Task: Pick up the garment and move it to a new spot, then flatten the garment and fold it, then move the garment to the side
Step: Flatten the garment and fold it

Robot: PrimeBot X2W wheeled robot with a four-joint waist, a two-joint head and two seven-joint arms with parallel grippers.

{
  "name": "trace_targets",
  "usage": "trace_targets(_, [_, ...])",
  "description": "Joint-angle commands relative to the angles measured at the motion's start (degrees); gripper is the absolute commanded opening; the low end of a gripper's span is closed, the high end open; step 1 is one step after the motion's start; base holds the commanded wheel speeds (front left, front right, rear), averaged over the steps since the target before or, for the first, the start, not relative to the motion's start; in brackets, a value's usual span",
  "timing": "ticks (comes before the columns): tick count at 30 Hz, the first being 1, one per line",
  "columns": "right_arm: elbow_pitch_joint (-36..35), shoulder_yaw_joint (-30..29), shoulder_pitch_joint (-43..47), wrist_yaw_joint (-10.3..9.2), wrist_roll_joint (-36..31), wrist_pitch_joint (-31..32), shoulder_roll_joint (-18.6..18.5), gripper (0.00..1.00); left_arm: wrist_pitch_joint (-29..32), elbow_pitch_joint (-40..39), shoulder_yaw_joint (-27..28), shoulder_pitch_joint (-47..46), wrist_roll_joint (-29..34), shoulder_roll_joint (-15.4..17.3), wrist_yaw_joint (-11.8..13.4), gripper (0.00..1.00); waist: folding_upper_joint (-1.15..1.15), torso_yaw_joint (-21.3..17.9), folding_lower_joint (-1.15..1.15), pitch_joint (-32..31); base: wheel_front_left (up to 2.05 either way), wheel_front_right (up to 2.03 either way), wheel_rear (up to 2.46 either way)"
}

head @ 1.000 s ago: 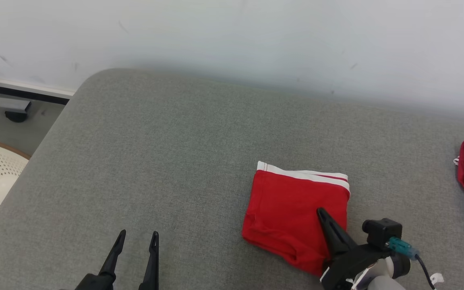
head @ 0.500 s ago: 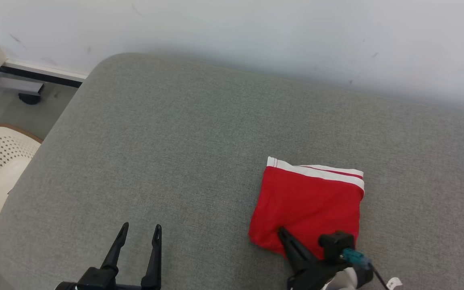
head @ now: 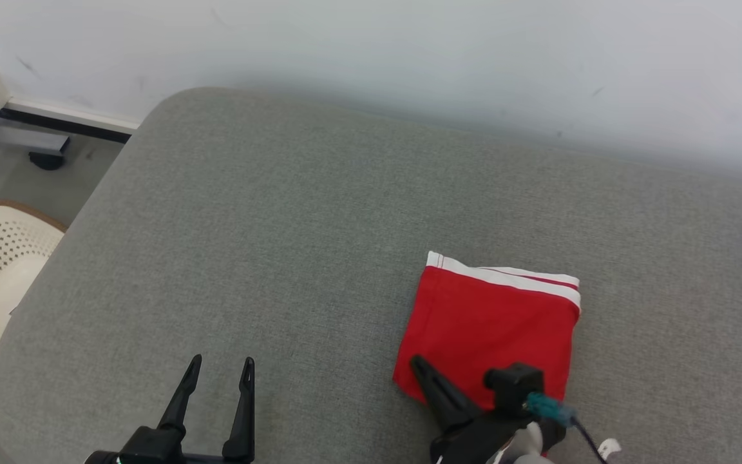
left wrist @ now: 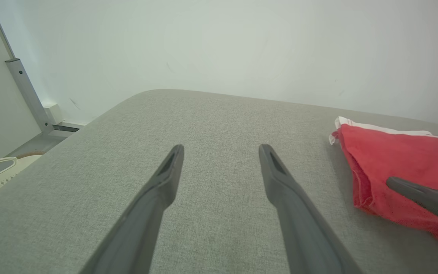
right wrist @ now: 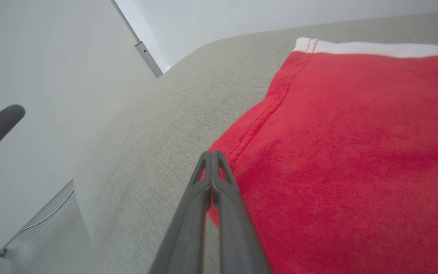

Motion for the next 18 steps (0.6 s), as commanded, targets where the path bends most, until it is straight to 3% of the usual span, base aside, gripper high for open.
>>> trace_targets(1, [-1.20, -1.02, 0.19, -0.10, -0.06, -0.02, -0.54, 0.00, -0.13, -0.21, 0.19, 0.71, 0.28, 0.00, -0.05, 1.00, 0.00, -0.89, 0.00, -0.60, 0.00, 0.00, 0.00])
trace_targets(10, [-11.59, -14.67, 5.18, -0.11, -5.58, -0.02, -3.88, 0.00, -0.13, -0.45, 1.39, 2.45, 0.67, 0.01, -0.12, 1.00, 0.00, -6.27, 0.00, -3.02, 0.00, 0.00, 0.00])
trace_targets(18, [-20.24, -29.18, 13.34, -0.10, -12.84, -0.02, -3.22, 0.00, -0.13, -1.06, 3.43, 3.97, 1.06, 0.00, -0.06, 1.00, 0.00, -12.47, 0.00, -5.09, 0.00, 0.00, 0.00])
